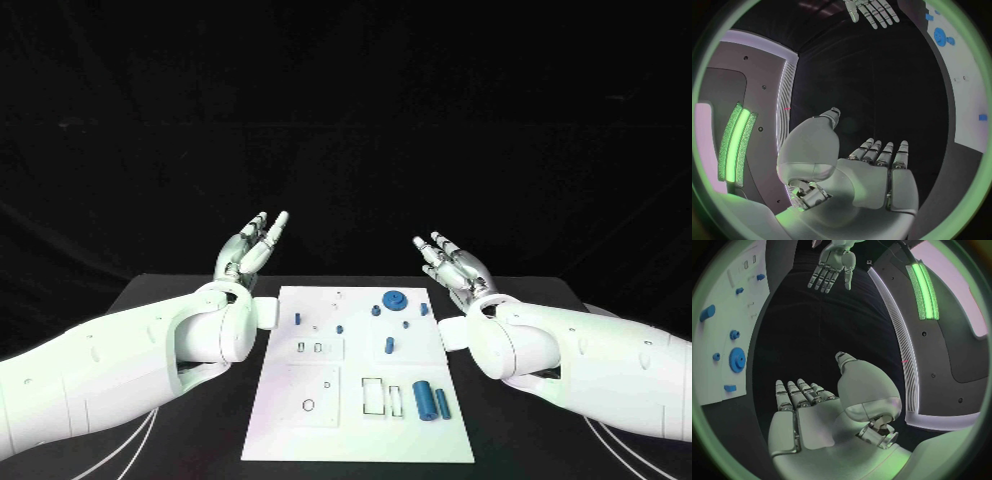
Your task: Assemble the parts on the task board
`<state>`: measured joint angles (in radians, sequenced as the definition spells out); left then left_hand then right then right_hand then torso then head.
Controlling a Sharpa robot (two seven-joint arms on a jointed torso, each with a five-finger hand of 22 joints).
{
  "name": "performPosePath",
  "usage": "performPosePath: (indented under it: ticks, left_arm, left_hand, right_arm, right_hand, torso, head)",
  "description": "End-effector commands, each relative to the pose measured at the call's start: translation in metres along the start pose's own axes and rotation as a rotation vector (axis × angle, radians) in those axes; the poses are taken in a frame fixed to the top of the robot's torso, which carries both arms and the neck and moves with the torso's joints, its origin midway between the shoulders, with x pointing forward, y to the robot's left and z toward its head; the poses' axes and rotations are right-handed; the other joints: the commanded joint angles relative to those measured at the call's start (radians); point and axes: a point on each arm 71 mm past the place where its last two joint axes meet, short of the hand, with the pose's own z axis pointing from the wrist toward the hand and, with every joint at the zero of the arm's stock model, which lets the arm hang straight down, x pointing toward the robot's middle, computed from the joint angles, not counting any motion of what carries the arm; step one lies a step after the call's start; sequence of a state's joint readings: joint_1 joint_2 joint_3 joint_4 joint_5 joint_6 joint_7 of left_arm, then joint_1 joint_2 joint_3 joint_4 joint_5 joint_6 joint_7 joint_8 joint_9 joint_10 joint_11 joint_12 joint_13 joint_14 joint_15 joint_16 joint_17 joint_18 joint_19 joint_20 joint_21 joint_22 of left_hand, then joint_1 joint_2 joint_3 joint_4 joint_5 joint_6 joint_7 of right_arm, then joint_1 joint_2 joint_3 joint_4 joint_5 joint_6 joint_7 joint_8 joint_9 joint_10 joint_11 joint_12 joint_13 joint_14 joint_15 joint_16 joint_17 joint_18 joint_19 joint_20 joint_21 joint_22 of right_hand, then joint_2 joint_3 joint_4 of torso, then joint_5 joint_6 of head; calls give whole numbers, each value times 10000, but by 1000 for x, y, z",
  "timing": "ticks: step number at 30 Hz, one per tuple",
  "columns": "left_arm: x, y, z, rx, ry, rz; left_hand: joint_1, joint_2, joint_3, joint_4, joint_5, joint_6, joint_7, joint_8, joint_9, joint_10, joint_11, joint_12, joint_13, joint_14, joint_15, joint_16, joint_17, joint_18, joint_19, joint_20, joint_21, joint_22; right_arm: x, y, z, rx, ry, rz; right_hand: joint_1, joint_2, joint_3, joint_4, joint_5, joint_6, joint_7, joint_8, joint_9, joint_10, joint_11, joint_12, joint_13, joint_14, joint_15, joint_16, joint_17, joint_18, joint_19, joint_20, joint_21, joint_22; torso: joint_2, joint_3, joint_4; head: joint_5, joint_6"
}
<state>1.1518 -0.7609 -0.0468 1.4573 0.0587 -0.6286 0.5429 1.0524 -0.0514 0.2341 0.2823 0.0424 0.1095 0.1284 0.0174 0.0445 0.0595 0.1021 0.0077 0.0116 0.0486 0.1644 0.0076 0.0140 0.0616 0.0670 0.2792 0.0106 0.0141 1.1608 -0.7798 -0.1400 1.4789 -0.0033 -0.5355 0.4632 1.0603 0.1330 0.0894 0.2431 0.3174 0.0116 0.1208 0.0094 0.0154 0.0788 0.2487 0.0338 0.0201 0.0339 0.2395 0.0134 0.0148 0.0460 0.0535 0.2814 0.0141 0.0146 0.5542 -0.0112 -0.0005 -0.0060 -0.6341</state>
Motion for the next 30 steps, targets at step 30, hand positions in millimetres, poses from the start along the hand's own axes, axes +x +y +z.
performPosePath:
  ticks: [30]
  left_arm:
    - [-7,-18,-10,709,1809,-48]
  left_hand:
    - [4019,-890,1290,-609,80,7256,705,2856,1962,9912,439,2073,649,9557,-614,4102,2627,1240,8962,-597,3665,1439]
  right_arm:
    - [-27,33,35,-1960,2585,-7867]
  right_hand:
    - [2715,-1962,3828,-3888,-670,8474,909,3145,1935,9979,-993,1448,423,10402,-1455,3325,1726,1327,8834,-883,3969,1718]
  torso:
    - [644,-4,64]
  head:
    - [-2,17]
